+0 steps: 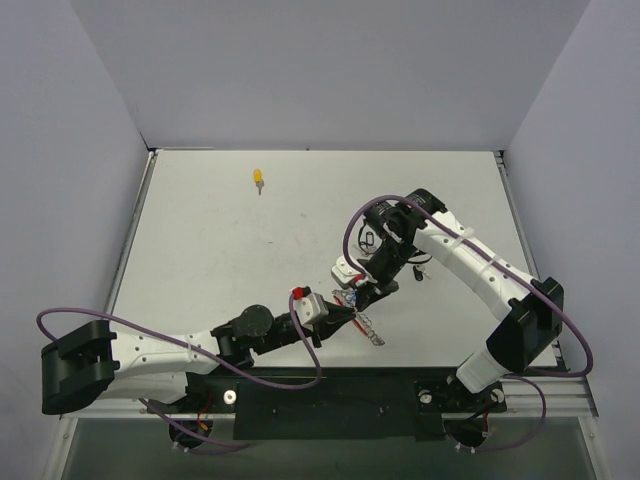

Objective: Put the keys on the keyring

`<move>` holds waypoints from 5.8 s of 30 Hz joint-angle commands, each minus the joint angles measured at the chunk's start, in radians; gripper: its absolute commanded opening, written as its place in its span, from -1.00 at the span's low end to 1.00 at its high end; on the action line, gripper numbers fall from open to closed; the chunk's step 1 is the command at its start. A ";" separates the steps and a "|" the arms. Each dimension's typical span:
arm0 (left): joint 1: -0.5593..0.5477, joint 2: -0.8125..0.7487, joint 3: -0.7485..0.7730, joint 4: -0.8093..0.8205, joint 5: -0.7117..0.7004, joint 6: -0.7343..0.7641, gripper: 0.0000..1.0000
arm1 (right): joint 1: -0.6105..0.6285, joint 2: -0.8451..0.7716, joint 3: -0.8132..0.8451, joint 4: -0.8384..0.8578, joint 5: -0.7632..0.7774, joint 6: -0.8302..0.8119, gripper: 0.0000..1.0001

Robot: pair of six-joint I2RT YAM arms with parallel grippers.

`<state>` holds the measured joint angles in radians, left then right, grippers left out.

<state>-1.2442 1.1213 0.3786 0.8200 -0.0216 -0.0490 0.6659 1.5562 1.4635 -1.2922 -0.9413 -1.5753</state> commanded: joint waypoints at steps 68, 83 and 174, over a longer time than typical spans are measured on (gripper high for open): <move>0.184 -0.025 0.370 -0.687 0.333 -0.187 -1.00 | -0.035 0.114 0.020 -0.032 -0.241 0.244 -0.50; 0.186 -0.103 0.281 -0.656 0.350 -0.097 -1.00 | -0.052 0.096 0.035 -0.116 -0.255 0.148 -0.47; 0.209 -0.164 0.189 -0.551 0.238 -0.187 -1.00 | 0.054 0.081 0.024 0.105 -0.102 0.445 -0.56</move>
<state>-1.0458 0.9630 0.5407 0.1951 0.2325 -0.2077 0.7025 1.6600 1.4971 -1.1648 -1.0374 -1.1435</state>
